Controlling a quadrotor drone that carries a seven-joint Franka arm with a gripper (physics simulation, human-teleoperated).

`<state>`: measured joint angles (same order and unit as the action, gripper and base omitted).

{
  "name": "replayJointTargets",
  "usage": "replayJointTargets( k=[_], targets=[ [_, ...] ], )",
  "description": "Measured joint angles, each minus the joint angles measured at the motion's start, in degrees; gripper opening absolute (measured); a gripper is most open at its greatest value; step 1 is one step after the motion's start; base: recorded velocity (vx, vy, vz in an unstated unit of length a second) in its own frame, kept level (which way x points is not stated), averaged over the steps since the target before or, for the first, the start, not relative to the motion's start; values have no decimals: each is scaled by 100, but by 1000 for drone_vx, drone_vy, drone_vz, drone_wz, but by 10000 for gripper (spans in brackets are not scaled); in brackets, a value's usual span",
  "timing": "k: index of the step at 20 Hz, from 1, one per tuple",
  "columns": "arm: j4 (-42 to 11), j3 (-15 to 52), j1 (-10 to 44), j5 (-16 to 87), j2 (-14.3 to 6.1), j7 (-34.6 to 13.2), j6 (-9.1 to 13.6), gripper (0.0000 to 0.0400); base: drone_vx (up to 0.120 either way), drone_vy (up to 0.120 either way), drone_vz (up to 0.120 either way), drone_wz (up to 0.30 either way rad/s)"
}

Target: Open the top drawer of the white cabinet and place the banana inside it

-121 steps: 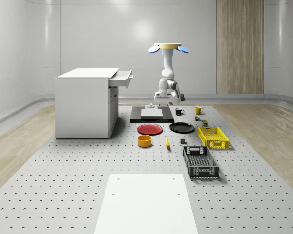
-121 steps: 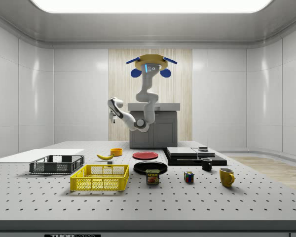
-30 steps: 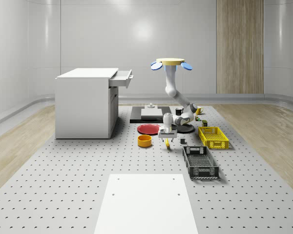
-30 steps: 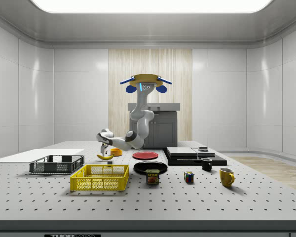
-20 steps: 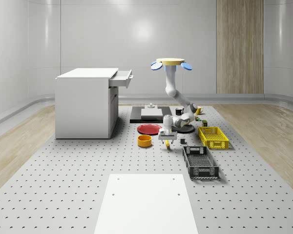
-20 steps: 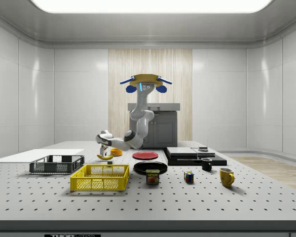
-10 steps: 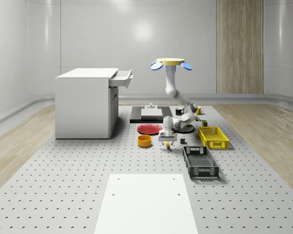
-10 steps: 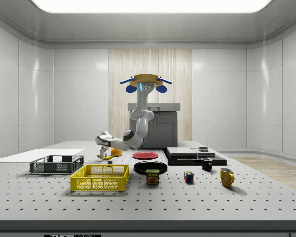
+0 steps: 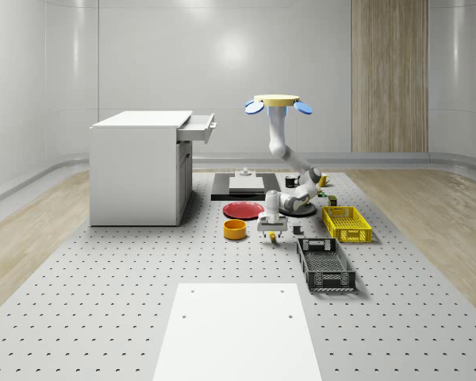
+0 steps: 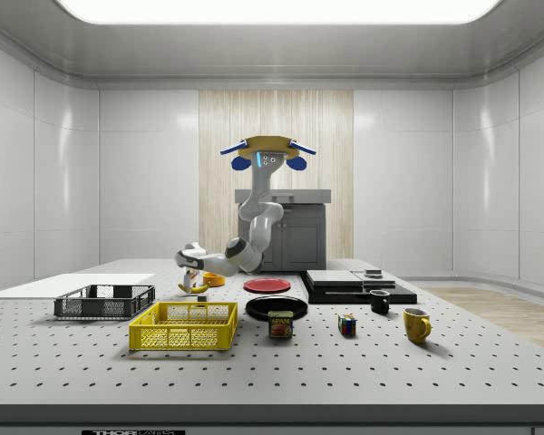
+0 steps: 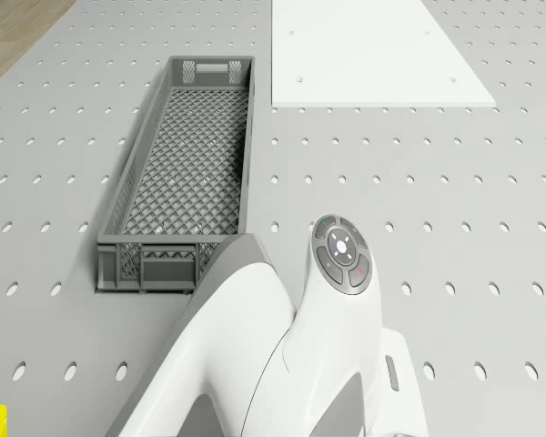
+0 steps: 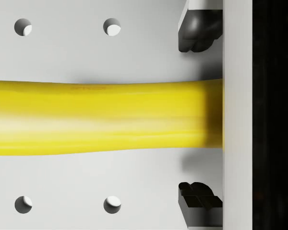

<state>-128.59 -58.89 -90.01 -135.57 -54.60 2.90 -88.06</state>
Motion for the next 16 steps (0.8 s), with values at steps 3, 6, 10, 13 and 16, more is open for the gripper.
replayJointTargets(
  k=[3, 6, 10, 13, 16],
  targets=[
    [9, -3, -31, 28, -39, 24, -33, 242, 0, 0, 0, 0],
    [15, -8, -62, 57, -78, 49, -65, 195, 0, 0, 0, 0],
    [25, -16, -110, 122, -143, 138, -125, 190, 0, 0, 0, 0],
    [10, -34, -135, 169, -185, 70, -140, 190, 0, 0, 0, 0],
    [-80, -108, -148, 258, -240, 57, -80, 190, 0, 0, 0, 0]
  ],
)
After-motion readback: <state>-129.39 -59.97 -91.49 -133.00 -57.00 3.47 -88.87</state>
